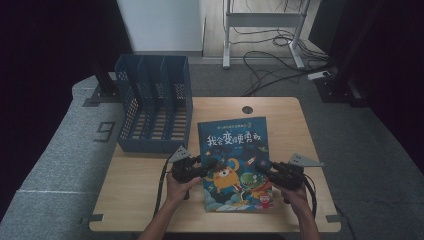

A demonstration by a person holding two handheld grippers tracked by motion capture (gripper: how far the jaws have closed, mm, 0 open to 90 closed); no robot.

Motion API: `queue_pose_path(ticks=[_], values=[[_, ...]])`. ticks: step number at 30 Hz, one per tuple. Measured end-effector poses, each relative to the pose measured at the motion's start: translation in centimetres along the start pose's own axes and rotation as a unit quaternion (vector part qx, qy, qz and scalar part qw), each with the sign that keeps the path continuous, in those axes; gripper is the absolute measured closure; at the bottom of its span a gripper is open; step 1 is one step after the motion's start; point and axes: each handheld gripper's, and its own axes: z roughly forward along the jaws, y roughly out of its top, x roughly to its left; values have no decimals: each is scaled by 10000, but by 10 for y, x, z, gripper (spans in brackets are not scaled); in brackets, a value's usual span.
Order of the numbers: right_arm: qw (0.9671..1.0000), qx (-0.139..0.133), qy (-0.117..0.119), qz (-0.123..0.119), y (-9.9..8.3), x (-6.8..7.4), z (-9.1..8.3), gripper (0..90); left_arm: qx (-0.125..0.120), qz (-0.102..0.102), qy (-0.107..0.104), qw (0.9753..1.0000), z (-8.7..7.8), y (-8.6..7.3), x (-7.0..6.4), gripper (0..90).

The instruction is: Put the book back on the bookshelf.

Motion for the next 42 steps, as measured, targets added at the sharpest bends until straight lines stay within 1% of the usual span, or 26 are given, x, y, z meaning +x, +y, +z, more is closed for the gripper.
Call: queue_pose_path(ticks=[2, 7, 12, 16, 17, 18, 19, 21, 24, 27, 33, 36, 40, 41, 42], values=[[10000, 30, -77, -40, 1, 1, 1, 583, -61, 56, -21, 10000, -3, 2, -2, 464], [9996, 50, -216, -197, 4, 5, 1, 565, -114, 269, -34, 9996, -9, 10, -7, 485], [9995, 0, -213, -231, 7, 8, -1, 559, -235, 422, -76, 9988, -16, 15, -13, 505], [9989, -35, -276, -376, 10, 13, -2, 553, -395, 534, -94, 9977, -24, 20, -18, 509], [9985, -32, -300, -451, 12, 15, -2, 553, -428, 546, -102, 9975, -25, 22, -19, 512], [9985, -32, -300, -451, 12, 15, -2, 553, -428, 546, -102, 9975, -25, 22, -19, 513], [9979, -55, -334, -549, 13, 18, -1, 553, -440, 601, -117, 9972, -29, 25, -21, 516], [9975, -70, -364, -598, 14, 20, -1, 553, -416, 672, -96, 9968, -31, 27, -22, 516], [9970, -82, -406, -653, 14, 22, 1, 554, -371, 696, -24, 9969, -31, 26, -22, 515], [9968, -67, -414, -682, 14, 23, 1, 553, -376, 699, -42, 9968, -32, 26, -21, 517], [9964, -66, -418, -733, 14, 23, 1, 552, -385, 738, -35, 9965, -32, 27, -20, 544], [9960, -93, -417, -785, 14, 24, 1, 550, -417, 768, -8, 9962, -34, 27, -21, 583], [9950, -106, -501, -854, 15, 27, 1, 548, -499, 785, -62, 9956, -37, 27, -22, 602], [9945, -83, -558, -885, 16, 28, 2, 545, -555, 832, -77, 9950, -39, 27, -23, 605], [9940, -72, -600, -916, 16, 30, 2, 544, -555, 876, -95, 9946, -40, 28, -23, 605]])
